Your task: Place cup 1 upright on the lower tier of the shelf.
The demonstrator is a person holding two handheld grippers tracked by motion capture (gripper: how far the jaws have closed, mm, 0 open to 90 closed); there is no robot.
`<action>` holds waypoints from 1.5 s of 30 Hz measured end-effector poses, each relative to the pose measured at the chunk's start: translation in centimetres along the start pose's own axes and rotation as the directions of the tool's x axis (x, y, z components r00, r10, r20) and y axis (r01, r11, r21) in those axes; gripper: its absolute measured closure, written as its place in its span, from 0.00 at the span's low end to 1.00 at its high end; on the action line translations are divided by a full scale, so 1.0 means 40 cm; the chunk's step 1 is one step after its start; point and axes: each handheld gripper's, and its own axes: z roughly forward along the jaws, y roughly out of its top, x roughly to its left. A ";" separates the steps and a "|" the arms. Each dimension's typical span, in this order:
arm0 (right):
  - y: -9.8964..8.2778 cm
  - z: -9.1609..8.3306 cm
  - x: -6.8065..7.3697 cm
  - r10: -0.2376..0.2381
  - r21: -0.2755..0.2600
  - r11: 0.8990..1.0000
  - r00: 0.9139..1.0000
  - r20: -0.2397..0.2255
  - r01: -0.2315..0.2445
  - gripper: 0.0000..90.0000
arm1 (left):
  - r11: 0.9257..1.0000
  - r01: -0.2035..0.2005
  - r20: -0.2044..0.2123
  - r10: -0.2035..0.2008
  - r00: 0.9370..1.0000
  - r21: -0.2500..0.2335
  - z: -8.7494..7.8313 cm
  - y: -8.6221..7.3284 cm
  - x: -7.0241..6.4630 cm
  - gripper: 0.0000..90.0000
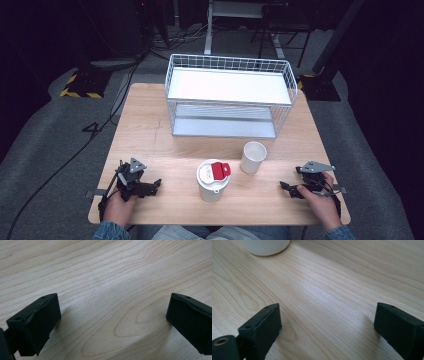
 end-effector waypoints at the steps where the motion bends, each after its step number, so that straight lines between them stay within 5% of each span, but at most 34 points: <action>1: 0.000 0.000 0.000 0.000 0.000 1.000 1.000 0.000 0.000 0.08 | 1.000 0.000 0.003 0.000 1.000 0.000 0.000 0.000 0.000 0.00; 11: -0.003 -0.005 0.004 0.011 -0.008 1.000 1.000 0.017 -0.010 0.15 | 1.000 -0.003 0.005 0.003 1.000 -0.002 0.009 0.010 0.000 0.00; 20: -0.002 -0.047 0.008 0.044 -0.100 0.994 0.998 0.035 -0.040 0.18 | 1.000 0.003 -0.007 -0.003 1.000 0.001 0.018 0.021 -0.007 0.00; 24: 0.010 -0.065 0.017 0.077 -0.157 0.985 0.997 0.008 -0.075 0.18 | 1.000 0.003 -0.008 -0.003 1.000 0.002 0.019 0.022 -0.008 0.00; 33: 0.052 -0.078 0.059 0.050 -0.248 0.967 0.998 -0.042 -0.059 0.18 | 1.000 0.001 -0.003 -0.001 1.000 0.002 0.027 0.031 -0.012 0.00; 38: 0.100 -0.059 0.110 0.068 -0.306 0.947 0.993 -0.097 -0.095 0.18 | 1.000 0.004 -0.002 -0.004 1.000 0.002 0.028 0.031 -0.013 0.00; 45: 0.131 -0.020 0.153 0.037 -0.307 0.949 0.991 -0.131 -0.076 0.18 | 1.000 0.002 0.002 -0.002 1.000 0.002 0.029 0.032 -0.013 0.00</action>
